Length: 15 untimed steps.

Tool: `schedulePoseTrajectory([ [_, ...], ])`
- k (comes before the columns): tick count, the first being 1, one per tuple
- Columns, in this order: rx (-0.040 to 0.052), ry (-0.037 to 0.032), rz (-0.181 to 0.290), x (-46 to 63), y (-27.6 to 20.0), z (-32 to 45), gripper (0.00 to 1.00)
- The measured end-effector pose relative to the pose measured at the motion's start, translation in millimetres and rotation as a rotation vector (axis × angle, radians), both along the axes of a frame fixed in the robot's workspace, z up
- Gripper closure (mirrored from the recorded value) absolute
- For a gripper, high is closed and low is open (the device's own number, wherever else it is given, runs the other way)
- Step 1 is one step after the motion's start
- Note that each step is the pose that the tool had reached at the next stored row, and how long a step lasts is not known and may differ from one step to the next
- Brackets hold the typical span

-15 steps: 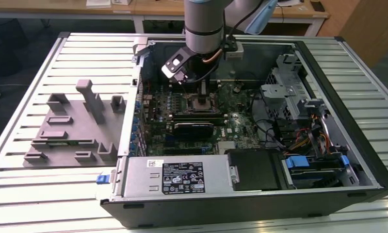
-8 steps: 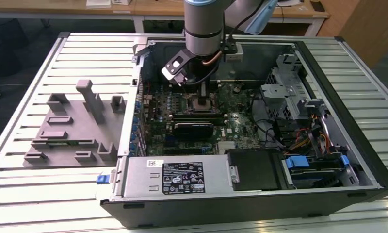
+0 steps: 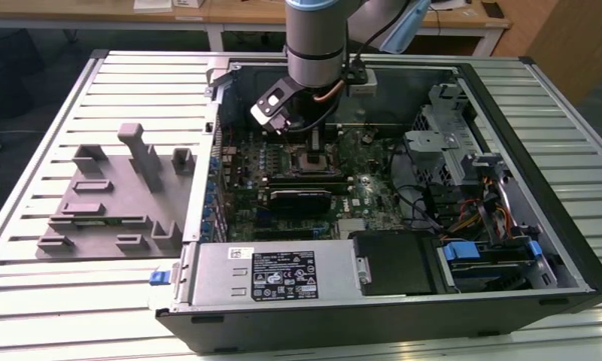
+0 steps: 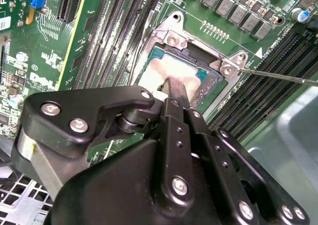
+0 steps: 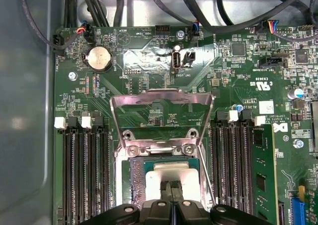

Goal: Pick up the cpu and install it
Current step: 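Place the cpu into insertion slot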

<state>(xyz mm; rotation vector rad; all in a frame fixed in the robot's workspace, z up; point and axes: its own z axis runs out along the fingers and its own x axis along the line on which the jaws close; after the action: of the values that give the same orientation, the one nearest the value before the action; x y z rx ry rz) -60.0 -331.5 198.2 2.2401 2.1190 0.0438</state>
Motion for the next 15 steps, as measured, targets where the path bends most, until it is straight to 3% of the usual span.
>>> schedulePoseTrajectory([
  [2, 0.0035, -0.0001, 0.0, 0.0, -0.1, 0.0, 0.89],
  [8, 0.0299, -0.0002, 0.0, 0.0, 0.0, -0.2, 0.89],
  [13, 0.0378, -0.0013, 0.0, 0.2, 0.3, 1.2, 0.89],
  [15, 0.0367, -0.0003, 0.0, 0.0, 0.0, 3.5, 0.89],
])
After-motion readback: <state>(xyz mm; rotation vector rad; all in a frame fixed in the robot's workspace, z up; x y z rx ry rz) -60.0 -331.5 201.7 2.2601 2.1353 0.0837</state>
